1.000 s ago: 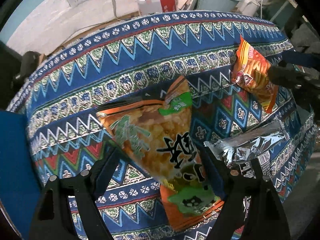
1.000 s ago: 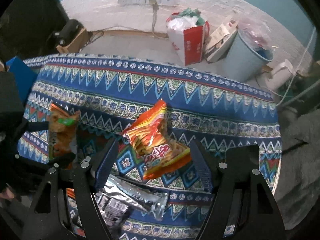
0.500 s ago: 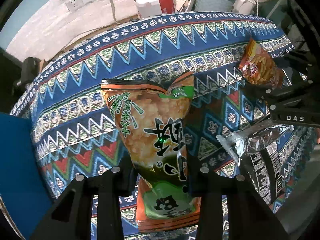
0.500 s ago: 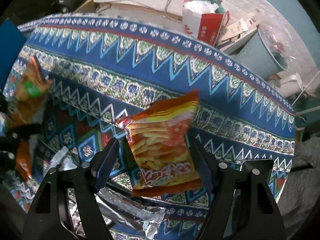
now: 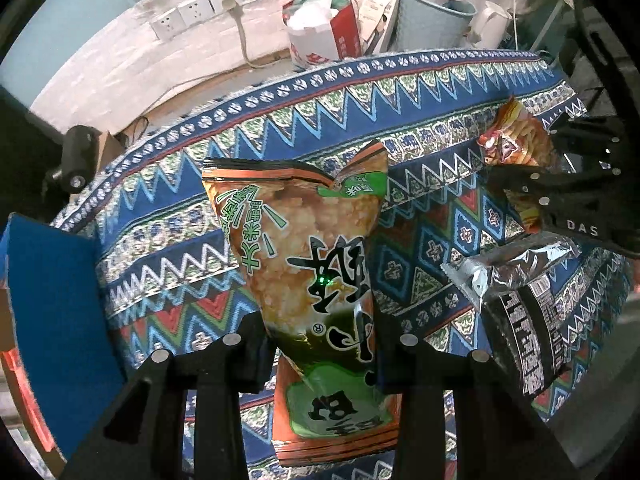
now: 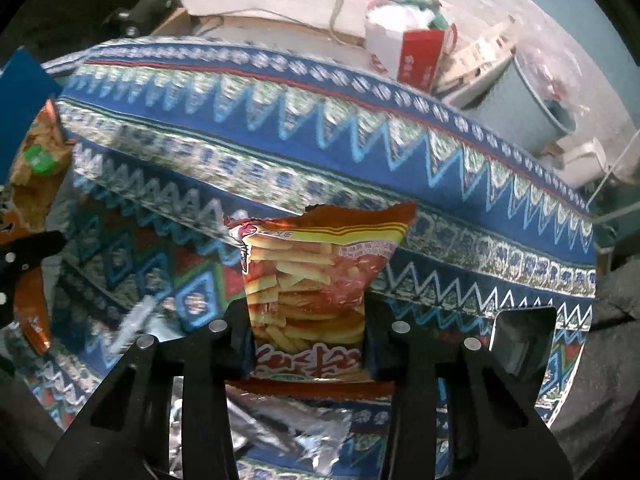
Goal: Organize snacks
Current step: 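Lift both held bags and carry them over the cardboard box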
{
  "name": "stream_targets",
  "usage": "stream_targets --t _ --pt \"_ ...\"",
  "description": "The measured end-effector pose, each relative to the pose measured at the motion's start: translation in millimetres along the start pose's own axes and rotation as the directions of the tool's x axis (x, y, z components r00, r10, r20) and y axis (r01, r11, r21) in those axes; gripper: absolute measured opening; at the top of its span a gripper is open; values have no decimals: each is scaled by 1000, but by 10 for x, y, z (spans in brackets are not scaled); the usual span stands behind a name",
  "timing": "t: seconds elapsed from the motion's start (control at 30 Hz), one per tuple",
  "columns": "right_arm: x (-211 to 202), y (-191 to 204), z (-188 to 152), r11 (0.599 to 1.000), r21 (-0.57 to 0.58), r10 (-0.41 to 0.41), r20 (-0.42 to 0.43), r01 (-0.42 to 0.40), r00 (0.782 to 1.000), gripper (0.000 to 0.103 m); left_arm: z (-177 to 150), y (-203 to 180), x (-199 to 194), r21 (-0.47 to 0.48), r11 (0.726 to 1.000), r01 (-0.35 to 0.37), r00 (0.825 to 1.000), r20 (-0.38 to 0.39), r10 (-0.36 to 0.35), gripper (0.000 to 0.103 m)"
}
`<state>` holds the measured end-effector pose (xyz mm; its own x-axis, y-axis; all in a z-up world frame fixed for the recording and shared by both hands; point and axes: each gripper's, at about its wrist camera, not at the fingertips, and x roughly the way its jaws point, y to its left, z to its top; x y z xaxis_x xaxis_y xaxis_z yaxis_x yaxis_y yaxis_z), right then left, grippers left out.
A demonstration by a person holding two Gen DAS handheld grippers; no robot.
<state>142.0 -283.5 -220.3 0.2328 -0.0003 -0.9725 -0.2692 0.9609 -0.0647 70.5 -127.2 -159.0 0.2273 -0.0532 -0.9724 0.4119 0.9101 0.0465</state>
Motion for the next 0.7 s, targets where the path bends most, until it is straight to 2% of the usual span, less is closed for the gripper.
stream_targets --t 0.4,0.7 --pt "-665 548 141 997 -67 39 144 -30 989 38 -275 165 -536 -3 998 -56 994 95 56 38" --pt "-976 763 205 997 -55 72 228 -61 971 38 -375 289 -811 -14 994 -109 981 159 110 38"
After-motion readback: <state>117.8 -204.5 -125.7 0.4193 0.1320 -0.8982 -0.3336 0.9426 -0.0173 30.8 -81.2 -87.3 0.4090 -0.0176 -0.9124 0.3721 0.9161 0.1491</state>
